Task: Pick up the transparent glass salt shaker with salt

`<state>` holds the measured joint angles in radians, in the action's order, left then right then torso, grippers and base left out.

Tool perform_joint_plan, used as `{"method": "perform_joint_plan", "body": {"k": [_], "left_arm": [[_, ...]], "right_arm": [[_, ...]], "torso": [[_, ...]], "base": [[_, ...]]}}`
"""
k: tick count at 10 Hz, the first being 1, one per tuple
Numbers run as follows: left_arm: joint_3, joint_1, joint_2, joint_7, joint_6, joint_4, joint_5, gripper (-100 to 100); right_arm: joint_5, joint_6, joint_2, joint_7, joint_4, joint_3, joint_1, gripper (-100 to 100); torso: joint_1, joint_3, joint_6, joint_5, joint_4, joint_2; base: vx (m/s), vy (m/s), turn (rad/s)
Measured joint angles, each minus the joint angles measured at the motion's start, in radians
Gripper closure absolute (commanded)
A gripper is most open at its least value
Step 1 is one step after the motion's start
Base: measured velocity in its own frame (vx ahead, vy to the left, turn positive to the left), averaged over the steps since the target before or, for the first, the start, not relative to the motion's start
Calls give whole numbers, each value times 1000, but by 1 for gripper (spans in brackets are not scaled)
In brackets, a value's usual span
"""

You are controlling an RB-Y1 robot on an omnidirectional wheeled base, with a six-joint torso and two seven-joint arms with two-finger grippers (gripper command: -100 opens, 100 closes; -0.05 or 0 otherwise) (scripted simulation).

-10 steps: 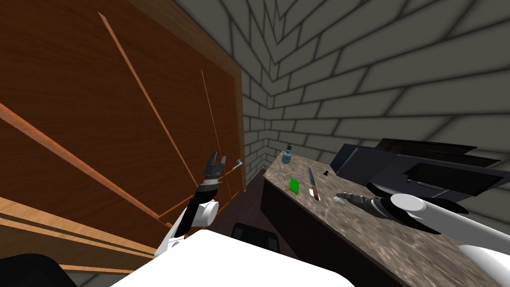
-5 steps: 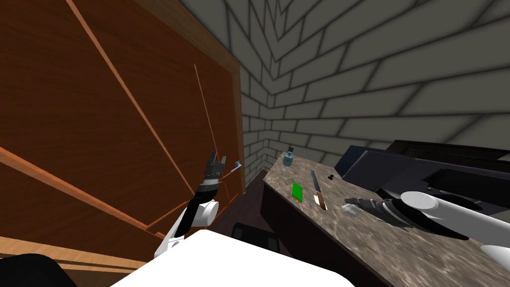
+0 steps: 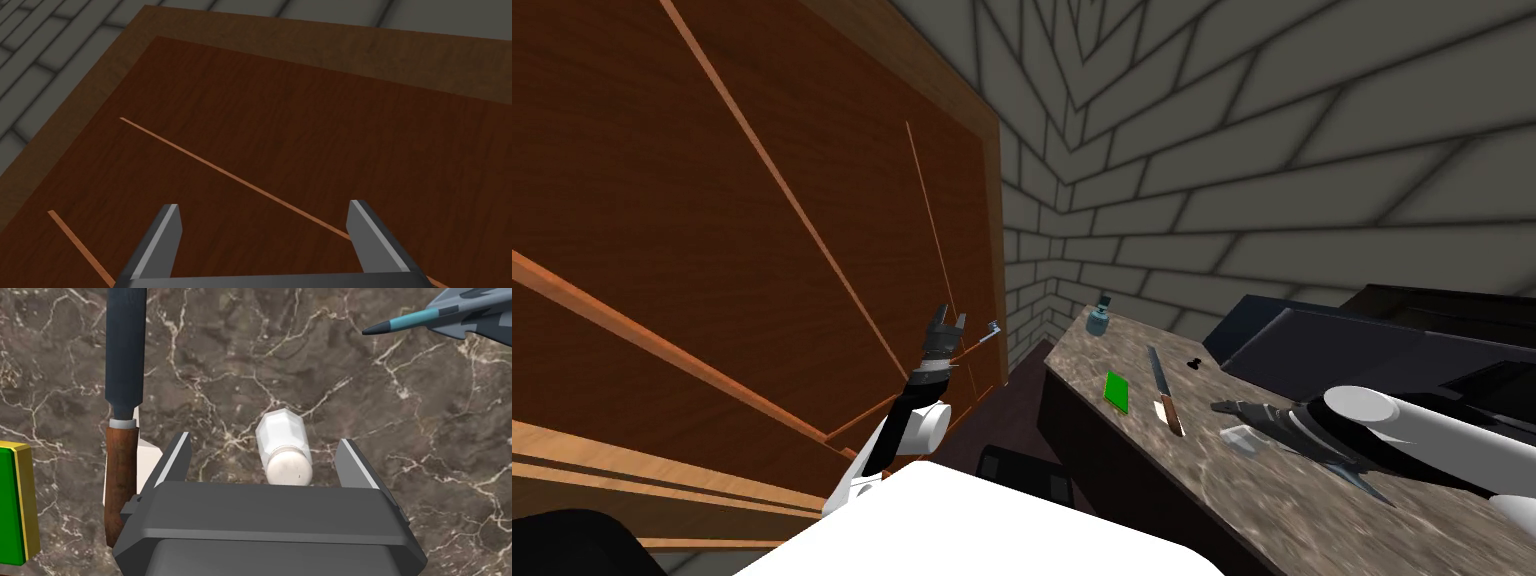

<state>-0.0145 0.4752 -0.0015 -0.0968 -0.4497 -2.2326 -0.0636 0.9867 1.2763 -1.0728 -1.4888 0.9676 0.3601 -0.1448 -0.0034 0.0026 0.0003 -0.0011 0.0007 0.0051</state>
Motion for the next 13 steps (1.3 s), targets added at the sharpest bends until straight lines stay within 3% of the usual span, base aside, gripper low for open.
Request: {"method": "perform_joint_plan", "body": {"k": [3,9,10,13], "left_arm": [[0,0,0,0,0,0,0,0],[0,0,0,0,0,0,0,0],[0,0,0,0,0,0,0,0],[0,1,0,0,0,0,0,0]], "right_arm": [[-19,-25,-3,-19,-56,7,-12,-100],[-76,-96,-10,-61,-224,23,-56,-100],[-77,-98,-10,-65,-225,24,-55,100],[-77,-98,-10,-65,-225,24,-55,100]], "torso": [[0,2,1,0,1,2],[0,3,1,0,2,6],[0,1,2,0,1,1],[0,-3,2,0,-1,-5]], "base": [[-119,-32,171],[-142,-31,263],[-14,-2,-19],[-3,-1,0]]}}
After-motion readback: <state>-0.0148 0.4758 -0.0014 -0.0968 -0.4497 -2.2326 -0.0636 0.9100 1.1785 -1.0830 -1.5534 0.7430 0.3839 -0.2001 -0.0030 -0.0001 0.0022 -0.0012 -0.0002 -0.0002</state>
